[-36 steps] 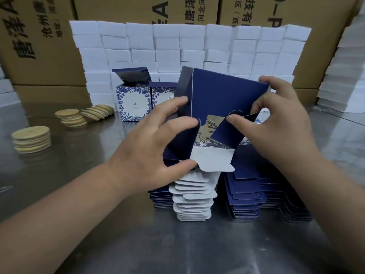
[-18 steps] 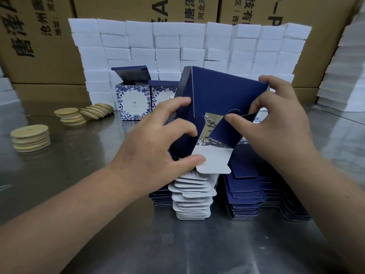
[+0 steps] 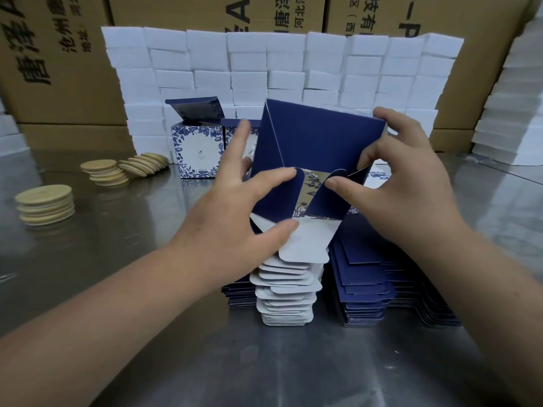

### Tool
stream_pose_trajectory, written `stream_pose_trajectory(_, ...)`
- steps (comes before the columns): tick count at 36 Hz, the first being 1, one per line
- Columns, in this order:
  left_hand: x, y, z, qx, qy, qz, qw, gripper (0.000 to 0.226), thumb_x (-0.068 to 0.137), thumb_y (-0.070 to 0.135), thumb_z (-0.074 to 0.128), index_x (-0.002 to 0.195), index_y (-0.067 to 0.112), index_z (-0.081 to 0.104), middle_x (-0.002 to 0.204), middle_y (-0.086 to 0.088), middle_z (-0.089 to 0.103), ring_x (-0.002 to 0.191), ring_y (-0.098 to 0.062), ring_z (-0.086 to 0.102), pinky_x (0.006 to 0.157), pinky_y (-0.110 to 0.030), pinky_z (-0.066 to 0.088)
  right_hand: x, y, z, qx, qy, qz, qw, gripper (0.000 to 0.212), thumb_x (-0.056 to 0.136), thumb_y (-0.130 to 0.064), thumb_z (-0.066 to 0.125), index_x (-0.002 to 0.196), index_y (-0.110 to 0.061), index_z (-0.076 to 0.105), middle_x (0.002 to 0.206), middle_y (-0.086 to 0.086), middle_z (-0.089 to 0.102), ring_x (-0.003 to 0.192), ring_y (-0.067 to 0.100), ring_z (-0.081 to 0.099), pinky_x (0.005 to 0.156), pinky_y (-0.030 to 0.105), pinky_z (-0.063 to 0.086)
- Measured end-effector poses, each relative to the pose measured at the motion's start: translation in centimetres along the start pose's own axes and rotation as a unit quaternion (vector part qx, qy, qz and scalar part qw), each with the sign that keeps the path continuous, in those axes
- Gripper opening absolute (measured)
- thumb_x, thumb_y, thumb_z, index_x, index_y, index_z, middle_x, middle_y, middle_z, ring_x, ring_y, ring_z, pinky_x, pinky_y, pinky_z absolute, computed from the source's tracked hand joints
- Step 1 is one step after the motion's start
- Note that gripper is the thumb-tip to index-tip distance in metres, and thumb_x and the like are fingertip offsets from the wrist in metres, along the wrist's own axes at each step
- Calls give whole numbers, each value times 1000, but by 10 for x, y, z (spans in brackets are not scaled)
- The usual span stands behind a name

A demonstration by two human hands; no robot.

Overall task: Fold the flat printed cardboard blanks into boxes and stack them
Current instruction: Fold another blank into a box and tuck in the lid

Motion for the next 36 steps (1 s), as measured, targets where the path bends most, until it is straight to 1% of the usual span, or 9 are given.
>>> stream_pose_trajectory(3, 2, -3, 0, -14, 20, 0, 1000, 41, 79, 33, 57, 105, 61, 42, 142, 27, -1, 108, 41, 2, 86, 11, 17, 0, -2, 0, 12, -15, -9, 1000, 27, 61, -47, 66, 66, -34, 42, 135, -16, 32, 110, -16, 28, 77, -10, 20)
stream_pose_trajectory(6, 4, -5, -2, -13, 42, 23, 999, 41, 81, 16, 51, 107, 47, 50, 144, 13, 11, 111, 39, 12, 82, 11, 21, -1, -3, -1, 16, -13, -12, 1000, 28, 61, -47, 67, 66, -35, 42, 132, -20, 30, 110, -15, 30, 77, -10, 21)
stream_pose_trajectory(13, 4, -13, -2, -37, 76, 4, 996, 43, 82, 18, 55, 105, 55, 47, 130, 32, 21, 108, 37, 22, 92, 7, 19, -2, -7, 0, 34, -51, -46, 997, 26, 64, -39, 68, 79, -39, 47, 136, -21, 25, 115, -18, 25, 80, -10, 22)
stream_pose_trajectory(17, 4, -20, -3, -25, 106, -13, 994, 55, 87, 7, 61, 99, 58, 48, 125, 37, 24, 110, 36, 21, 94, 7, 17, -2, 1, 2, 88, -74, -29, 993, 76, 77, -15, 74, 133, -42, 30, 137, -44, 18, 124, -22, 24, 95, -2, 26)
stream_pose_trajectory(20, 4, -16, -3, -40, 108, -9, 993, 45, 86, 14, 59, 100, 56, 49, 130, 30, 30, 117, 27, 28, 99, 2, 21, -1, 5, 6, 155, -71, 42, 985, 101, 77, -16, 73, 148, -37, 4, 131, -54, 14, 117, -28, 30, 86, -4, 33)
stream_pose_trajectory(23, 4, -13, -4, -44, 107, -5, 993, 37, 84, 22, 50, 102, 54, 50, 134, 23, 32, 121, 21, 30, 100, -1, 23, 0, 2, 8, 145, -93, 89, 981, 81, 73, -36, 68, 141, -43, 24, 140, -38, 32, 110, -26, 40, 82, 3, 39)
stream_pose_trajectory(26, 4, -11, -4, -28, 96, 33, 994, 36, 87, 16, 49, 112, 41, 51, 132, 24, 27, 112, 33, 27, 95, 4, 23, -2, 6, 13, 109, -152, 109, 976, 37, 75, -46, 57, 109, -49, 41, 97, -42, 50, 87, -28, 45, 70, 2, 35)
stream_pose_trajectory(29, 3, -12, -6, -28, 81, 58, 995, 37, 90, 12, 44, 121, 31, 46, 135, 17, 27, 115, 30, 26, 99, -1, 25, -3, 11, 17, 86, -159, 119, 976, 42, 82, -44, 57, 120, -40, 41, 90, -39, 46, 82, -20, 45, 66, 5, 34)
stream_pose_trajectory(36, 3, -13, -11, -19, 2, 67, 998, 32, 81, 34, 39, 104, 29, 60, 144, 11, 18, 123, 21, 26, 101, -5, 23, -4, 14, 18, 75, -147, 132, 977, 42, 88, -36, 55, 127, -31, 42, 89, -37, 43, 79, -14, 48, 63, 3, 36)
Point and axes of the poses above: each hand's wrist, its own x-axis towards the middle knuckle, its own z-axis out of the palm, y = z × x, the point moved 2 cm from there along x, towards the middle knuckle
